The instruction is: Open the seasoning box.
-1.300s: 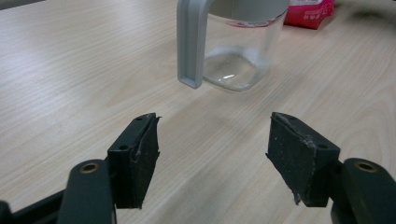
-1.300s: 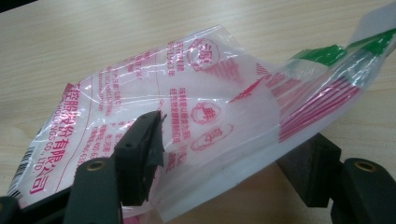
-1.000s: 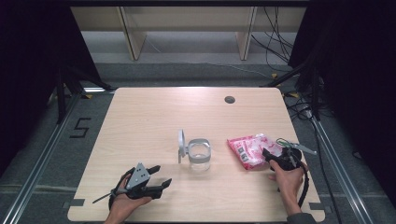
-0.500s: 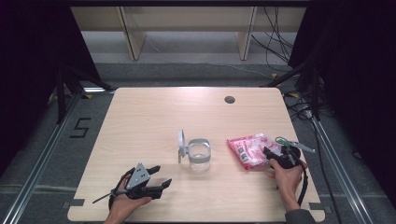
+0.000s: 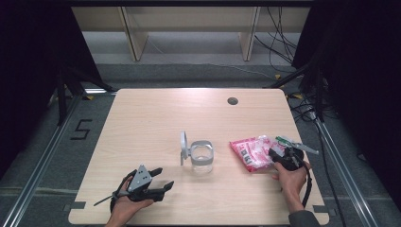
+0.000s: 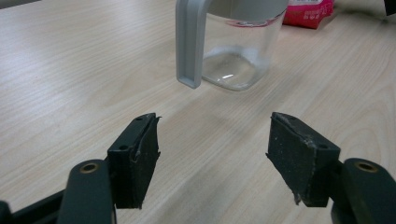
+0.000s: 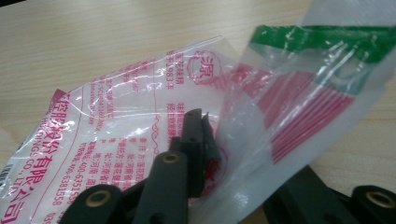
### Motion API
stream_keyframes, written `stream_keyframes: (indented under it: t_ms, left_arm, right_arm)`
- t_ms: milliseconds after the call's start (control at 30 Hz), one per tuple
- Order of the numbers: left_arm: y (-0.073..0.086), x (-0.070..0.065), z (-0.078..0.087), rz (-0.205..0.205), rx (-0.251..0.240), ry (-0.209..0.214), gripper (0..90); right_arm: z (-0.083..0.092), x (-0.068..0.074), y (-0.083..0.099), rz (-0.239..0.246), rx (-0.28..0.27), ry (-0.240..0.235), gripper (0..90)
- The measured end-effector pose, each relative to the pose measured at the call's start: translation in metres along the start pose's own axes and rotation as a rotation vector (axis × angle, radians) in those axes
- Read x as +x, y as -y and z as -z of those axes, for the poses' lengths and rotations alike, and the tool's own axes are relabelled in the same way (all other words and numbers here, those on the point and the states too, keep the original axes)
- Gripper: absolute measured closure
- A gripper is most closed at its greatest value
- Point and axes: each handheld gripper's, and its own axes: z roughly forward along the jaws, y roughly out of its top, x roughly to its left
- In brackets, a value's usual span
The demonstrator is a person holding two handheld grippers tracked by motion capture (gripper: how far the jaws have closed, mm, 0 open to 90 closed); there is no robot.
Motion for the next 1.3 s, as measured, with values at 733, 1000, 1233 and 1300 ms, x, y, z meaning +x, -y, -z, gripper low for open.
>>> stream_keyframes:
  t_ms: [733,1000,1233,1300]
  left_arm:
    - [-0.002,0.002,0.000,0.011,-0.008,-0.002,33.1]
    - [-0.003,0.002,0.000,0.010,-0.009,-0.005,33.1]
    - [-0.003,0.004,-0.001,0.015,-0.007,0.000,33.2]
    - [-0.003,0.004,-0.001,0.018,-0.007,-0.001,33.2]
  right_arm:
    - [0.005,0.002,-0.010,0.158,-0.055,-0.037,87.7]
    - [0.010,0.008,-0.013,0.193,-0.081,-0.070,87.9]
    - [0.016,0.016,-0.014,0.228,-0.123,-0.096,87.9]
    - [0.018,0.017,-0.015,0.236,-0.123,-0.087,88.0]
